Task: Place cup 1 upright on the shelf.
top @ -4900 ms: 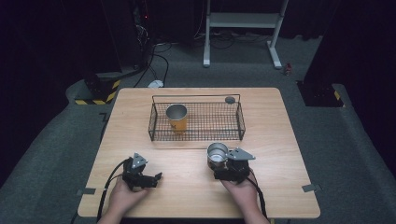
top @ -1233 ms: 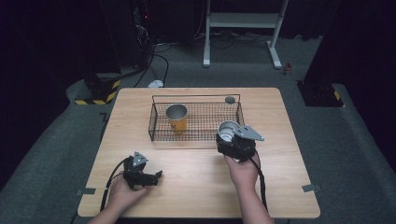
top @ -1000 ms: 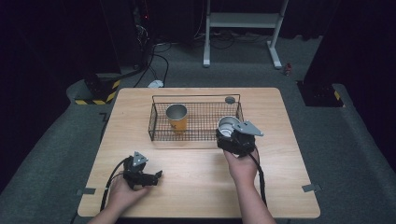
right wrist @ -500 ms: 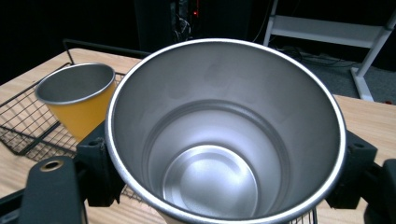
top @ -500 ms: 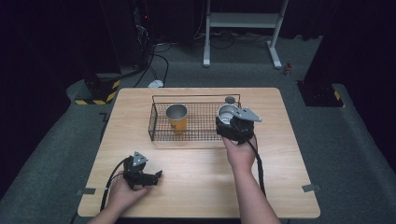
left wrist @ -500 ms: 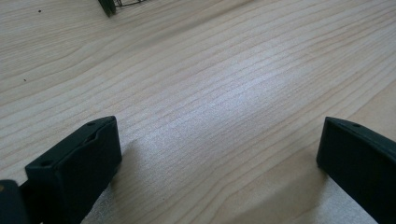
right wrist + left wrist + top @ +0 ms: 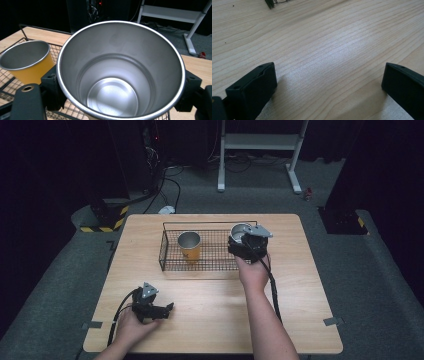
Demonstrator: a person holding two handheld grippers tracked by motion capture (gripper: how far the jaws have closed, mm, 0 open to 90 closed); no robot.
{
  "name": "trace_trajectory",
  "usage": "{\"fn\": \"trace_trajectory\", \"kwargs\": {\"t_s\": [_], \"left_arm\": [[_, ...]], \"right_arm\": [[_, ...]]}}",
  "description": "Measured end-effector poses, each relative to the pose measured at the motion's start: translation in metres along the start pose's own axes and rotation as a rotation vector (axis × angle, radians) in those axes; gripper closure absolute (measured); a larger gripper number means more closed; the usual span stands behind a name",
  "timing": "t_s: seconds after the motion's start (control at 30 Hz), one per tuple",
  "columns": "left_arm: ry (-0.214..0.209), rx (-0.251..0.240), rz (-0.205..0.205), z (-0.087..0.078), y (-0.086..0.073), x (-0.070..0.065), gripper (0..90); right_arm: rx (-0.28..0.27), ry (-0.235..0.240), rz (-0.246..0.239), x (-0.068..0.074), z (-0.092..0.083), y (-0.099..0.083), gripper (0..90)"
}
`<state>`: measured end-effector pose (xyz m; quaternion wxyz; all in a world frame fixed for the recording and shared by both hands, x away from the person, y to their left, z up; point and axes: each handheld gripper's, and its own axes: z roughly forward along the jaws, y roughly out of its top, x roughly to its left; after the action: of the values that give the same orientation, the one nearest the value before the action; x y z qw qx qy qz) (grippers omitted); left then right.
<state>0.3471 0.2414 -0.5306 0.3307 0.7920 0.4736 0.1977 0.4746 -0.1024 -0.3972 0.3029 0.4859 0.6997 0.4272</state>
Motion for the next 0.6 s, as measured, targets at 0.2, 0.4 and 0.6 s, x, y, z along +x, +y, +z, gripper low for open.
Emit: {"fn": "trace_trajectory", "kwargs": {"t_s": [0.2, 0.4, 0.6], "left_arm": [[0.0, 0.001, 0.001, 0.0, 0.0, 0.0, 0.2], [0.0, 0.001, 0.0, 0.0, 0.0, 0.0, 0.2], [0.0, 0.0, 0.0, 0.0, 0.0, 0.0, 0.2]], "right_arm": [[0.036, -0.023, 0.006, -0.002, 0.016, 0.003, 18.5], [0.058, -0.035, 0.002, -0.001, 0.029, 0.005, 18.5], [0.099, -0.05, 0.007, -0.003, 0.042, 0.002, 18.5]]}}
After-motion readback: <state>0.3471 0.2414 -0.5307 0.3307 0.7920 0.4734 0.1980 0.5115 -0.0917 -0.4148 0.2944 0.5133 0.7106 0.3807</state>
